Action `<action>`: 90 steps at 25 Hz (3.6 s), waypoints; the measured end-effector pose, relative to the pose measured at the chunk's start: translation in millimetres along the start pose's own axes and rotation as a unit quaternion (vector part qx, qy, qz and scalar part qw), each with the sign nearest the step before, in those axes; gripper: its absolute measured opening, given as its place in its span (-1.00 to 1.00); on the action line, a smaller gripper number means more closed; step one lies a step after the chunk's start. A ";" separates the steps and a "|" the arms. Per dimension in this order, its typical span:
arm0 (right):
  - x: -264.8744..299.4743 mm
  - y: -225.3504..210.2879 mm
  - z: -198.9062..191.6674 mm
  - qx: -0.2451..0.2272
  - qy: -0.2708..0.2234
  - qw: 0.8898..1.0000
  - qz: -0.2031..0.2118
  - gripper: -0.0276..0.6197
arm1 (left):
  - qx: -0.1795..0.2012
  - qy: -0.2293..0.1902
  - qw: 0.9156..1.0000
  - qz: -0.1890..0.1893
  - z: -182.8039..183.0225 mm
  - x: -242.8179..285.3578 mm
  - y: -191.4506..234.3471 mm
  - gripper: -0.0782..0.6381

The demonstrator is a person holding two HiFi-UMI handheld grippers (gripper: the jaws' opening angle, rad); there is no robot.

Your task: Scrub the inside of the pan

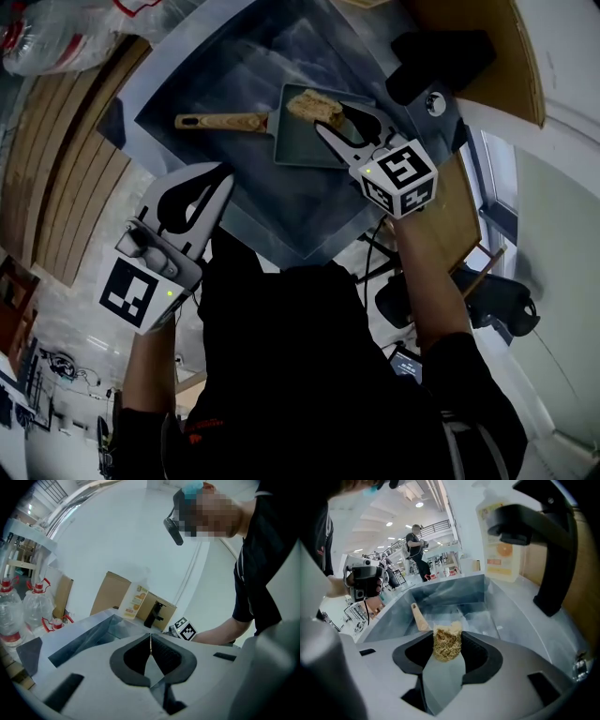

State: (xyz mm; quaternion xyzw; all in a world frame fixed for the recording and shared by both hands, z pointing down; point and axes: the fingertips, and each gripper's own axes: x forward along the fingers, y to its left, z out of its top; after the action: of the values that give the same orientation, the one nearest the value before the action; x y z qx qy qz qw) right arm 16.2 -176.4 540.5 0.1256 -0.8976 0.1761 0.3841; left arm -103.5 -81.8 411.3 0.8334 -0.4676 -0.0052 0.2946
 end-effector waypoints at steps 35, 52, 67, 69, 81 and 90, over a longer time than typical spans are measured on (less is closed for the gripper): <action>6.0 -38.0 -58.5 -0.078 0.154 0.984 -0.043 -0.35 | -0.012 0.016 1.000 -0.023 -14.2 18.7 -11.4 -0.71; -19.6 -51.4 -62.5 -0.066 0.169 0.982 -0.060 -0.35 | 0.001 0.020 0.999 -0.035 -5.5 35.4 -33.3 -0.71; 34.8 33.0 -30.4 -0.156 0.197 0.967 0.033 -0.35 | -0.011 -0.005 1.000 0.000 -2.8 -18.7 -4.0 -0.71; 40.9 35.4 -33.4 -0.159 0.204 0.965 0.034 -0.35 | -0.014 -0.005 1.000 0.005 -5.6 -25.2 0.9 -0.71; 34.0 30.6 -44.8 -0.197 0.243 0.949 0.035 -0.35 | -0.020 -0.012 1.000 0.001 -9.2 -22.5 3.1 -0.71; 5.7 2.2 -70.7 -0.193 0.284 0.938 0.031 -0.35 | -0.016 -0.006 1.000 -0.014 -6.3 1.5 -8.9 -0.71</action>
State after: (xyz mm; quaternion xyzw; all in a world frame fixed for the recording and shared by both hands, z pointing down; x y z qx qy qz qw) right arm 57.2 -145.7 589.7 -0.0340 -0.7711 0.0391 0.6346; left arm -94.0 -76.4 412.5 0.8348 -0.4577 -0.0216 0.3053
